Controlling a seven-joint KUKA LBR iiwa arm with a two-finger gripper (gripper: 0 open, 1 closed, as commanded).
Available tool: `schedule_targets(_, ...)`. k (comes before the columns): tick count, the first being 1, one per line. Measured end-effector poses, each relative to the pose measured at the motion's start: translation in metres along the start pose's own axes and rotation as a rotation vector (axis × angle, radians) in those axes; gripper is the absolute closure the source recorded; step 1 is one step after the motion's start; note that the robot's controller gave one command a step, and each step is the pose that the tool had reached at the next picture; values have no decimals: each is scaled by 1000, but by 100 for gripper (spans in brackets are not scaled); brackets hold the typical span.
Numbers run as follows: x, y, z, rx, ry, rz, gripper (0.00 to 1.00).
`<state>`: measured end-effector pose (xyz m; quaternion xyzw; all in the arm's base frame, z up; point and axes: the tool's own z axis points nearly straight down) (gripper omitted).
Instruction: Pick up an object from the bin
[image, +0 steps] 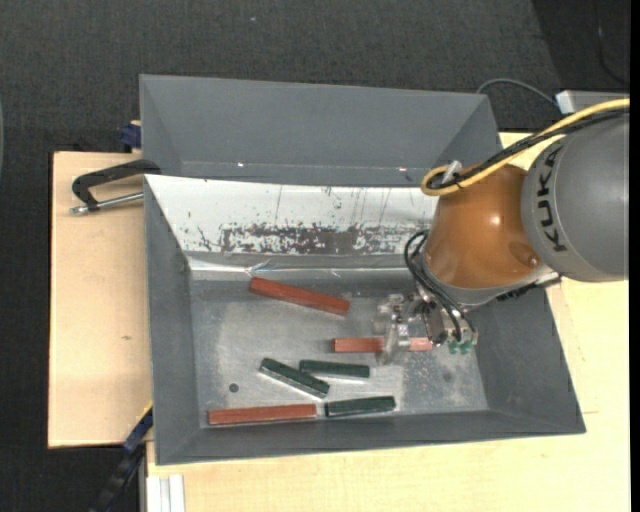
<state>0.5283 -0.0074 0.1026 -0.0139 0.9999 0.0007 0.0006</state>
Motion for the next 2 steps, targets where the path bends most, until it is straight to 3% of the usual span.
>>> schedule_targets(2, -1, 0, -33, 1, -6, 0, 100)
